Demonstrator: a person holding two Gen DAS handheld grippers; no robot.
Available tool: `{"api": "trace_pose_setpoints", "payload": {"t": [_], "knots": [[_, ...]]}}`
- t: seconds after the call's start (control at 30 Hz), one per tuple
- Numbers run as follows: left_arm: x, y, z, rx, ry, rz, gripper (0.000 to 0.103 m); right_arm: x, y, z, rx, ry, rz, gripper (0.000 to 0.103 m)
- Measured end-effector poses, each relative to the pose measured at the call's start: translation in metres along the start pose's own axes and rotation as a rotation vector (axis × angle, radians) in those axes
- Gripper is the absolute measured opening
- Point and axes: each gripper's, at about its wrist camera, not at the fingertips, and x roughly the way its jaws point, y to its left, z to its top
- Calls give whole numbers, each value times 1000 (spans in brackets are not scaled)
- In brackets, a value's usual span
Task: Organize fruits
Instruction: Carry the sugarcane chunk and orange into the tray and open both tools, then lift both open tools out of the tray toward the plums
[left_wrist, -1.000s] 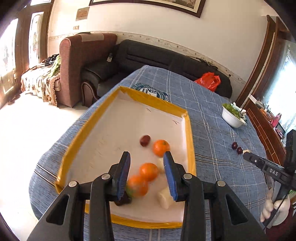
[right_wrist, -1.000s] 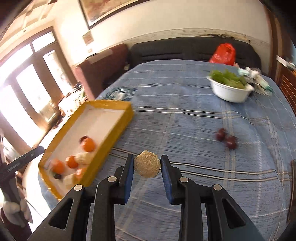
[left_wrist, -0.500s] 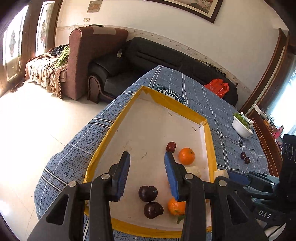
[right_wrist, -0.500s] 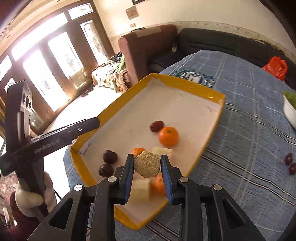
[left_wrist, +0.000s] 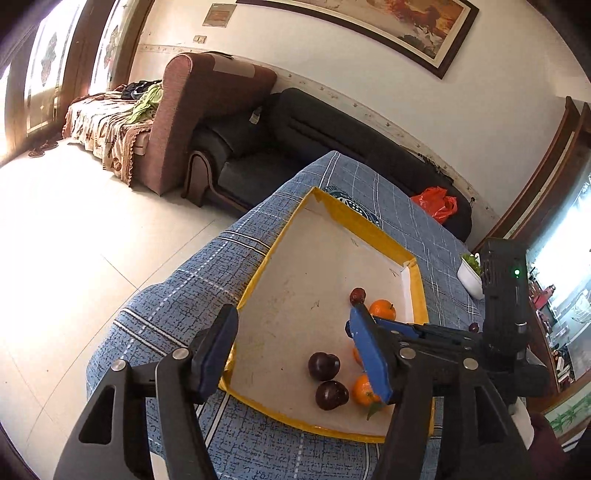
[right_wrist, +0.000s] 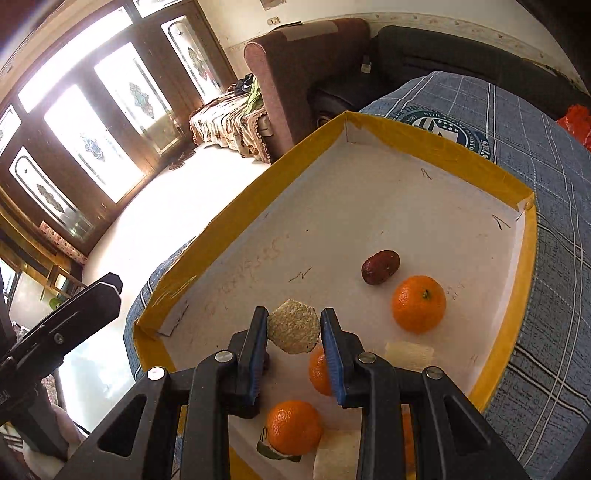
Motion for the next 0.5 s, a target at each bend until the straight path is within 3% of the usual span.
{"api": "trace_pose_setpoints", "payload": {"t": [0.17, 0.23, 0.3, 0.5], "knots": [[-5, 11, -4, -33, -3, -8, 68, 14, 6, 4, 24, 25, 32, 34], [-8, 14, -6, -37, -3, -11, 70, 13, 11, 6, 23, 15, 44, 44], [-9, 15, -7, -39, -3, -12, 73, 10, 15, 8, 17, -7, 39, 62], [-14, 14, -11, -53, -3, -23, 74, -14, 12, 8, 20, -48, 36, 62]]}}
